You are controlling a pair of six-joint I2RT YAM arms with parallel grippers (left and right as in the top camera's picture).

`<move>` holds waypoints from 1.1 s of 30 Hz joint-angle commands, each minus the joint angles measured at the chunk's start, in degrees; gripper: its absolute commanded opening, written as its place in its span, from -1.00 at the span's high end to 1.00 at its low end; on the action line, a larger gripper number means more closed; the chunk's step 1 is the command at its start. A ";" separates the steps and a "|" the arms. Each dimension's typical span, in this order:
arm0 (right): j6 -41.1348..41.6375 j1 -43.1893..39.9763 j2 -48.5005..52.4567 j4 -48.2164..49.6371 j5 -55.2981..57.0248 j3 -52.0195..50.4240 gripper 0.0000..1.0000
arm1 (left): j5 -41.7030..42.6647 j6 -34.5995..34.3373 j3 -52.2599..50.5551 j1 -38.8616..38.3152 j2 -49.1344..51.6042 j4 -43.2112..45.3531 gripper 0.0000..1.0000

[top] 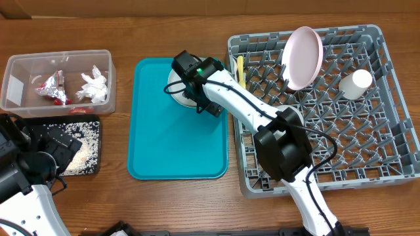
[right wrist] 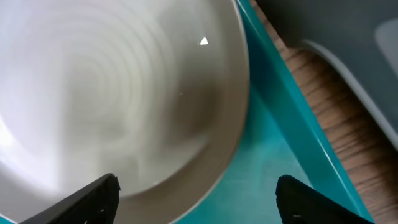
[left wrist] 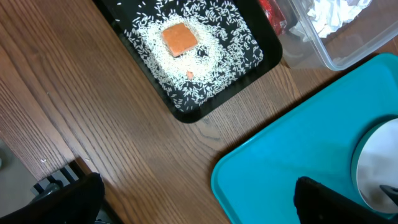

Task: Sort waste into correct bins and load items into the dishwasher rack
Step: 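Grip the white plate's edge with the right gripper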

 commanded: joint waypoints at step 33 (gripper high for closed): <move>6.54 3.91 2.29 4.24 -2.25 -0.35 -0.49 | -0.57 -0.79 -0.13 0.42 0.09 0.04 -0.99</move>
